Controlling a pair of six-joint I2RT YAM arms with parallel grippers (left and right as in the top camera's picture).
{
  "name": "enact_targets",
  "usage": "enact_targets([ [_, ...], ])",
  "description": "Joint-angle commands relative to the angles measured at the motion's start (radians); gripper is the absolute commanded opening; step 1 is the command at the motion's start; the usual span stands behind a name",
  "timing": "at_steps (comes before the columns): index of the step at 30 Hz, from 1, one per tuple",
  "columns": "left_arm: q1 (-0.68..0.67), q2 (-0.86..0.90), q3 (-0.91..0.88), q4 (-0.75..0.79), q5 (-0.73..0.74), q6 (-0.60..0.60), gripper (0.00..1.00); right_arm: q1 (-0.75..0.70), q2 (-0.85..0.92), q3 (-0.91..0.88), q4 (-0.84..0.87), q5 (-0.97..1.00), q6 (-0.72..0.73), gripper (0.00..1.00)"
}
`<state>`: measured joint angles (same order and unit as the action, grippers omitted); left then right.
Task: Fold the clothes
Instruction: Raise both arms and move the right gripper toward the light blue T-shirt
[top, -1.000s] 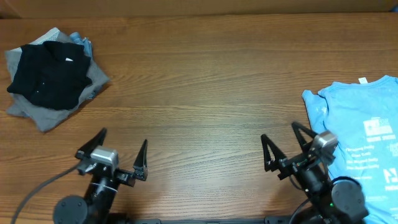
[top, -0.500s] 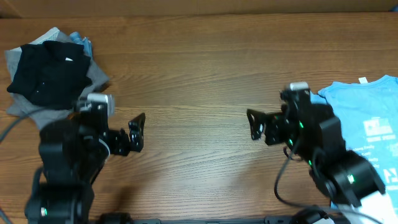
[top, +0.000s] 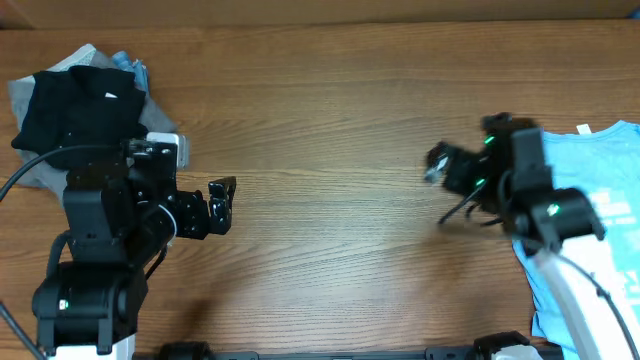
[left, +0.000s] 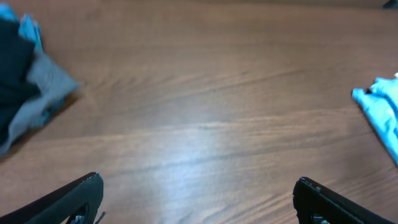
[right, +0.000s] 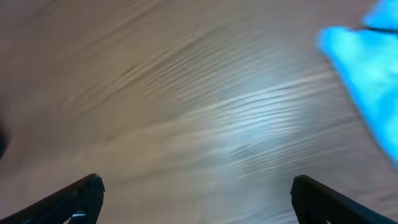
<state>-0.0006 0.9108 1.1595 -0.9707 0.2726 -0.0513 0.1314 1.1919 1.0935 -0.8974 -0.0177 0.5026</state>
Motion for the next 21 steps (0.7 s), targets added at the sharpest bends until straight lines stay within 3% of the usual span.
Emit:
enact_targets([
  [1, -0.006, 0.037, 0.027, -0.02, -0.015, 0.01, 1.0, -0.148, 0.048, 0.034, 0.035, -0.042, 0.047, 1.0],
  [7, -0.007, 0.097, 0.027, -0.029, 0.047, -0.016, 1.0, -0.329, 0.185, 0.034, 0.162, -0.045, -0.036, 0.95],
  [15, -0.007, 0.155, 0.027, -0.035, 0.084, -0.016, 1.0, -0.39, 0.413, 0.034, 0.302, 0.024, -0.07, 0.88],
  [21, -0.007, 0.169, 0.027, -0.031, 0.084, -0.016, 1.0, -0.431, 0.541, 0.034, 0.392, 0.068, -0.114, 0.77],
])
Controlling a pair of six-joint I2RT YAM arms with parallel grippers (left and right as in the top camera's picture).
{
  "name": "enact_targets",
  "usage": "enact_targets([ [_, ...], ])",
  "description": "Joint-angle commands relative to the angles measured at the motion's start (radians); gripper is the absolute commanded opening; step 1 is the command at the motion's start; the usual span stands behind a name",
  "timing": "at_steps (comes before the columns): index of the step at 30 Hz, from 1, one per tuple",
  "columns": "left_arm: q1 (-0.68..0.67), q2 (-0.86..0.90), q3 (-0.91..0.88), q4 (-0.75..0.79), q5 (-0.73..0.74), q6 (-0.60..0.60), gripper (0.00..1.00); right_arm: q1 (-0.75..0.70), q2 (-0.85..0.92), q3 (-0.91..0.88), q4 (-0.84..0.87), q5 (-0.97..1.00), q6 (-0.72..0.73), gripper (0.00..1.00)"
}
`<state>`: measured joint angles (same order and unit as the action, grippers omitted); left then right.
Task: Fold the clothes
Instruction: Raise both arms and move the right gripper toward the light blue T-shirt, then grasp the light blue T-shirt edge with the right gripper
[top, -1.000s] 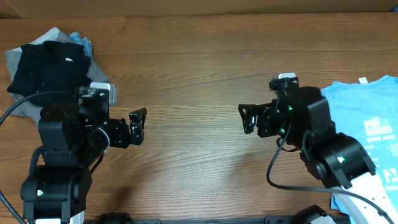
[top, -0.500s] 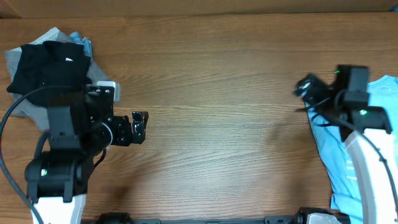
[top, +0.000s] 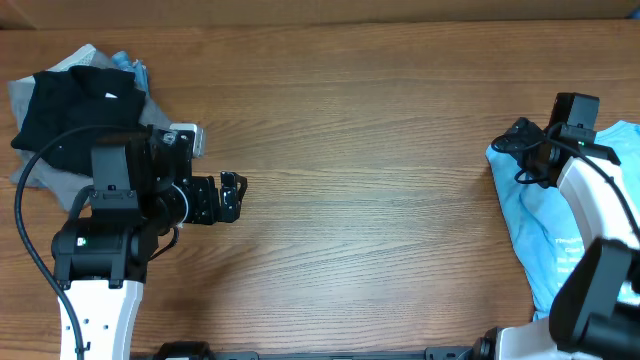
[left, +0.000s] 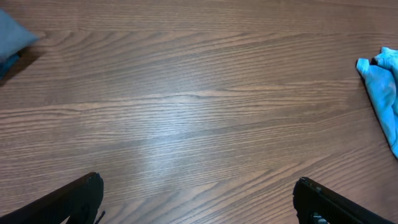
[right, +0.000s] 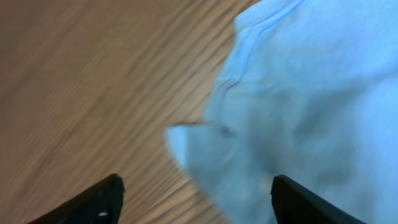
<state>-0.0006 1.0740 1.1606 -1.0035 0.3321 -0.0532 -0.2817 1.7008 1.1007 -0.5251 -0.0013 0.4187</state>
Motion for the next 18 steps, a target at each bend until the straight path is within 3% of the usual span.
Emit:
enact_targets([
  [1, -0.007, 0.006, 0.026, 0.002, 0.024, -0.014, 1.0, -0.025, 0.046, 0.027, 0.028, 0.073, -0.03, 0.77],
  [12, -0.007, 0.034, 0.026, 0.03, 0.024, -0.014, 1.0, -0.056, 0.113, 0.018, 0.05, 0.071, -0.07, 0.73],
  [18, -0.007, 0.081, 0.026, 0.031, 0.025, -0.015, 1.0, -0.056, 0.123, 0.018, 0.056, 0.008, -0.132, 0.56],
])
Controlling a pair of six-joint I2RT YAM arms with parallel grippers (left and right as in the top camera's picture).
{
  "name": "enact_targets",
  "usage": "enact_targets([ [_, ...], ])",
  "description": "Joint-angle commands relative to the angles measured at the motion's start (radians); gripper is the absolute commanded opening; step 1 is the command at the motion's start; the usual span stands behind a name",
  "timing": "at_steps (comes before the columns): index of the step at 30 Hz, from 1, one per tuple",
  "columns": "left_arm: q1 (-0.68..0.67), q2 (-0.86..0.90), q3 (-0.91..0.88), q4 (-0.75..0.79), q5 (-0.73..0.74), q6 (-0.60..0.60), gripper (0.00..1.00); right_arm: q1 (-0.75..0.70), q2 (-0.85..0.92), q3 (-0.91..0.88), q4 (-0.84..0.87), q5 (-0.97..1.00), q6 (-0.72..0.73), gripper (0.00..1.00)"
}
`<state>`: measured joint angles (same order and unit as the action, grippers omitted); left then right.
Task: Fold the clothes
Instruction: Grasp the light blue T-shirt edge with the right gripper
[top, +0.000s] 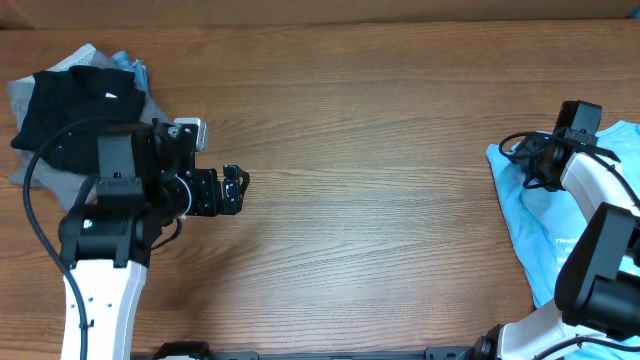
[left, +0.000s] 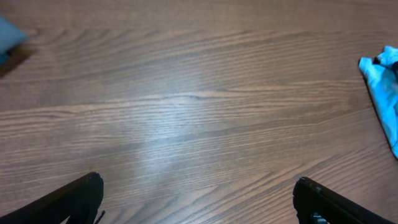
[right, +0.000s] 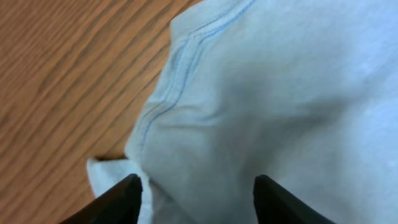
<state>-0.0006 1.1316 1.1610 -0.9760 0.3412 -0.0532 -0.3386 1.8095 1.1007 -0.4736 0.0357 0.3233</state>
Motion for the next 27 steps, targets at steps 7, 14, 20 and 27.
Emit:
enact_targets([
  [7, -0.007, 0.064, 0.025, -0.011, 0.019, -0.03, 1.0, 0.001, 0.016, 0.018, -0.004, -0.029, -0.037, 0.53],
  [14, -0.007, 0.063, 0.025, -0.023, 0.019, -0.03, 1.0, 0.001, 0.016, 0.018, -0.003, -0.031, -0.036, 0.06],
  [20, -0.007, 0.063, 0.026, -0.034, 0.026, -0.029, 1.0, 0.0, -0.003, 0.033, -0.007, -0.048, -0.036, 0.04],
  [27, -0.007, 0.063, 0.026, -0.071, 0.026, -0.029, 1.0, 0.0, -0.1, 0.067, -0.013, -0.049, -0.036, 0.04],
])
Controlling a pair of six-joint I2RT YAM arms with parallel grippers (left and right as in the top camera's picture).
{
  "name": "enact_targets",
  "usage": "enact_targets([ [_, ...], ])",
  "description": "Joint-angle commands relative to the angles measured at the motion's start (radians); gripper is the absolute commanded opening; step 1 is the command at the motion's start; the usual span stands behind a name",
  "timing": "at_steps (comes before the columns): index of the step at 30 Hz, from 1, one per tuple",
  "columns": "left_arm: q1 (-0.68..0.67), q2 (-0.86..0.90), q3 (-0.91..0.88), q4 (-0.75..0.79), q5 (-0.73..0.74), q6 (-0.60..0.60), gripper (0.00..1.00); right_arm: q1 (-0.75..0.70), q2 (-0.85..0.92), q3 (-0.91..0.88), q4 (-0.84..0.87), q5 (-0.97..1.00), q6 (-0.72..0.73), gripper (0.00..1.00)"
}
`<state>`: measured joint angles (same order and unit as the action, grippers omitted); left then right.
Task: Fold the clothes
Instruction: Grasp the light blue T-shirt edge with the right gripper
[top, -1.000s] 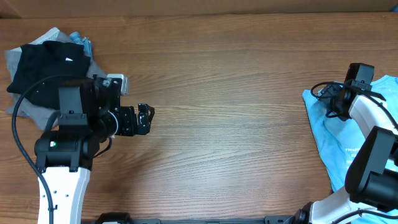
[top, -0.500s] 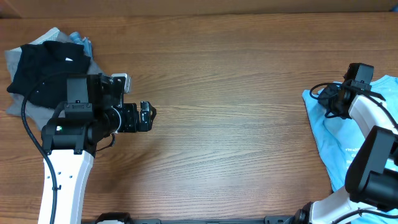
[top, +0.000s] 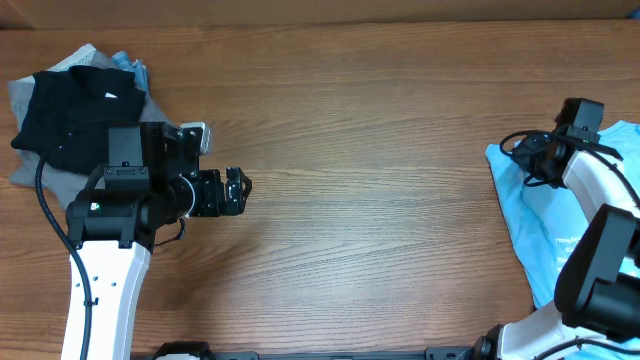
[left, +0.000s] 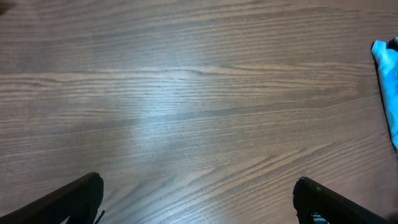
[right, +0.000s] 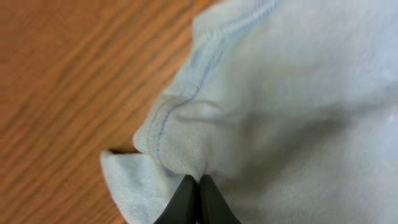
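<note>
A light blue shirt (top: 565, 235) lies crumpled at the table's right edge; its seamed edge (right: 186, 118) bunches up in the right wrist view. My right gripper (right: 198, 182) is shut on a pinch of that fabric near the shirt's left corner (top: 500, 155). Left of the table's middle, my left gripper (top: 238, 190) hangs open above bare wood, fingers (left: 81, 196) wide apart with nothing between them. The shirt's tip (left: 385, 74) shows far right in the left wrist view.
A pile of clothes, a black garment (top: 75, 105) over grey and blue ones, sits at the far left corner. The brown wooden table (top: 370, 120) stretches between pile and shirt. Cables hang off the right arm (top: 610, 200).
My right gripper's fingers, apart over the shirt's edge before, are now shut on a fold of the fabric. The left gripper has edged slightly to the right, still open.
At first my right gripper was open over bare wood left of the shirt, my left open beside the pile. Then the right was at the shirt's left corner, then astride its edge. Now it pinches the fabric, and the left has crept rightward.
</note>
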<state>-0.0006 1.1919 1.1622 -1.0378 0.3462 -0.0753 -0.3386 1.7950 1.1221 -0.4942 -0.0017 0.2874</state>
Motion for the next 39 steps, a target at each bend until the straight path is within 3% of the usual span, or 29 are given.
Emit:
enact_targets([
  [1, -0.007, 0.003, 0.025, -0.01, 0.021, -0.007, 1.0, 0.001, -0.105, 0.048, 0.008, -0.011, 0.0, 0.04],
  [14, -0.006, -0.005, 0.041, -0.026, 0.051, -0.006, 1.0, 0.001, -0.202, 0.052, -0.01, -0.011, 0.0, 0.04],
  [15, -0.007, -0.01, 0.044, -0.028, 0.051, -0.006, 1.0, 0.001, -0.202, 0.052, -0.01, -0.009, 0.0, 0.06],
  [17, -0.006, -0.019, 0.047, -0.029, 0.05, -0.006, 1.0, 0.001, -0.201, 0.051, -0.018, 0.006, 0.0, 0.35],
  [18, -0.006, -0.025, 0.047, -0.028, 0.05, -0.006, 1.0, 0.001, -0.201, 0.051, -0.034, 0.007, 0.001, 0.43],
  [25, -0.006, -0.042, 0.047, -0.027, 0.047, -0.006, 1.0, 0.034, -0.193, 0.016, -0.121, -0.122, 0.02, 0.57],
  [32, -0.006, -0.042, 0.047, -0.031, 0.047, -0.007, 1.0, 0.05, -0.067, -0.05, -0.028, -0.023, 0.049, 0.54],
  [35, -0.006, -0.042, 0.047, -0.031, 0.047, -0.007, 1.0, 0.05, 0.0, -0.05, 0.015, -0.023, 0.049, 0.35],
  [39, -0.007, -0.042, 0.047, -0.039, 0.047, -0.007, 1.0, 0.051, 0.025, -0.05, 0.029, -0.022, 0.049, 0.33],
])
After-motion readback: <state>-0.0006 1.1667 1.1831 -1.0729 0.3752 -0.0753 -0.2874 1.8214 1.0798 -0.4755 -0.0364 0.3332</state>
